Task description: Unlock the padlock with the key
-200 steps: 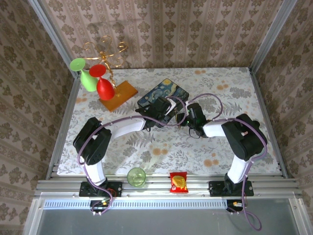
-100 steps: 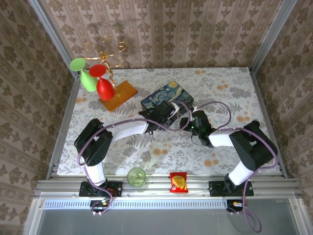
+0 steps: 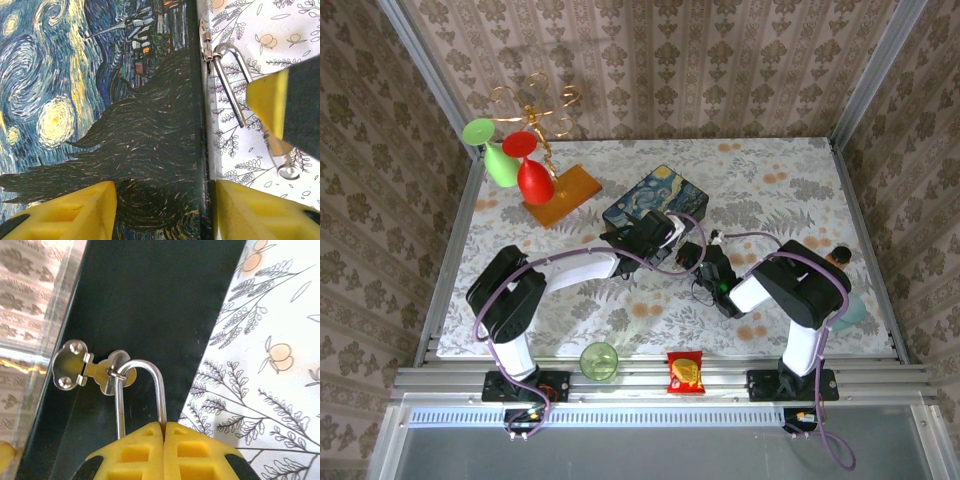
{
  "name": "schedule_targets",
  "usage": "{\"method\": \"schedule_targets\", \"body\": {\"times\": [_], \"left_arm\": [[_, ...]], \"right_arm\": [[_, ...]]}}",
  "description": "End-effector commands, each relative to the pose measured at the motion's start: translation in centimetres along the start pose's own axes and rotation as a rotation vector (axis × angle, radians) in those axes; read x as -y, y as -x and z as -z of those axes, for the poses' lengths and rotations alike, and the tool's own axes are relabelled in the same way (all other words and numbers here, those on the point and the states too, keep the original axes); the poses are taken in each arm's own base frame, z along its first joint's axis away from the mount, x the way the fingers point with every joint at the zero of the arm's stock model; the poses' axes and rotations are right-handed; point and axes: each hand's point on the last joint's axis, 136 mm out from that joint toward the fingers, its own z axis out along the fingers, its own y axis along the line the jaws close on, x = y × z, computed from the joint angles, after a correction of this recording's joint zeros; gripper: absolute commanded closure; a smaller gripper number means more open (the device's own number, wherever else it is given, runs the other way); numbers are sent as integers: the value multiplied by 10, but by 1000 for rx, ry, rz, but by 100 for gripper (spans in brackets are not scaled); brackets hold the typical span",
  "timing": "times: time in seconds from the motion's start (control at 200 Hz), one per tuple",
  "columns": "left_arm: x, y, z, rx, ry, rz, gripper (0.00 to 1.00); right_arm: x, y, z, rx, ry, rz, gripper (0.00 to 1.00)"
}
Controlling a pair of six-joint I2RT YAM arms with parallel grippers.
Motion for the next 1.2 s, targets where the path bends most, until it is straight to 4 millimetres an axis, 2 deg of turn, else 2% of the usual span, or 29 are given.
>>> {"method": "schedule_targets", "body": {"times": [0.0, 0.23, 0.355, 0.515, 0.59, 0.74, 0.87, 0.97, 1.08, 1.195], "left_arm": [[18, -88, -6, -280, -56, -125, 47], [21, -100, -1, -281, -52, -182, 48], [20, -101, 3, -278, -55, -181, 49], [20, -100, 5, -274, -56, -182, 49], [18, -102, 7, -282, -47, -180, 49], [9, -103, 15, -295, -17, -171, 49], [2, -101, 23, -266, -20, -139, 50], [-11, -100, 27, -274, 27, -101, 49], [-22, -101, 32, -278, 56, -71, 48], [-42, -101, 39, -278, 136, -5, 39]], "right_arm": [[16, 24, 0, 144, -44, -116, 100], [22, 29, -22, 177, 27, -297, 100], [17, 42, -16, 217, 25, -258, 100], [28, 62, -14, 253, 17, -313, 100], [28, 64, -13, 251, 11, -294, 100], [24, 68, -4, 232, -26, -188, 100], [27, 72, 3, 212, -71, -112, 100], [24, 71, 5, 154, -63, -66, 100], [21, 67, 15, 43, -176, 112, 100], [18, 72, 35, -33, -267, 306, 100]]}}
